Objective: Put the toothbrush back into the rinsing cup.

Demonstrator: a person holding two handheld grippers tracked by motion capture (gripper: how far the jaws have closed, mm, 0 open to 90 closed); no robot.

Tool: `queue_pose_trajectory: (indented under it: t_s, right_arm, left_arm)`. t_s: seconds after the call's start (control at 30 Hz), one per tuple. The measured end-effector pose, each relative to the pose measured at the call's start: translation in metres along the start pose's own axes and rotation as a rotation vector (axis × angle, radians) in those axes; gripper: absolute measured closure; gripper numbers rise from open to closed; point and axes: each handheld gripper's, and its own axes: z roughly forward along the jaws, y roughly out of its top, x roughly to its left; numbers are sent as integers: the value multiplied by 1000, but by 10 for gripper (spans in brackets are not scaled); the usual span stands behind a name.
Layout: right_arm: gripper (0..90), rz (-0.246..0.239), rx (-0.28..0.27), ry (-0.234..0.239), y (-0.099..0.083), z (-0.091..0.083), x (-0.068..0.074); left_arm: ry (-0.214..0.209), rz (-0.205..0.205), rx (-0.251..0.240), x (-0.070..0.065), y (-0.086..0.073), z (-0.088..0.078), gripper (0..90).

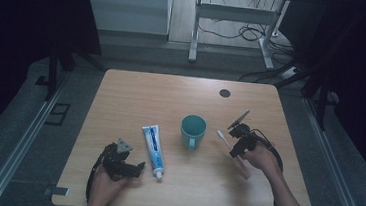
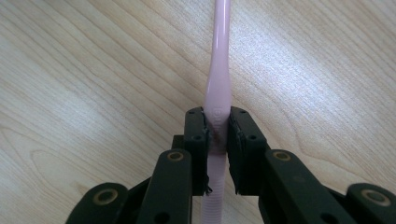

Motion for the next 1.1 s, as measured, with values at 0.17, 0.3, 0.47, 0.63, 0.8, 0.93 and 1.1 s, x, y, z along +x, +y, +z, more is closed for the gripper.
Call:
queue_pose_trajectory:
  t_s: [0.17, 0.3, 0.47, 0.63, 0.8, 0.93, 1.1]
  right_arm:
    - [783, 7, -53, 15, -7, -6, 0]
    - [783, 0, -98, 27, -11, -9, 0]
    - [783, -11, -160, 39, -18, -12, 1]
    - [783, -28, -220, 33, -24, -16, 3]
    - [783, -35, -283, 37, -29, -21, 6]
    - [783, -39, -330, 40, -34, -24, 7]
    - [783, -39, -385, 44, -39, -27, 7]
  left_arm:
    - [0, 0, 0, 0, 0, 0, 12]
    - [1, 0, 0, 0, 0, 0, 12]
    - [0, 0, 0, 0, 0, 0, 13]
    - [0, 0, 0, 0, 0, 0, 12]
    - [0, 0, 0, 0, 0, 0, 13]
    - [0, 0, 0, 0, 0, 0, 12]
    - [0, 1, 0, 0, 0, 0, 12]
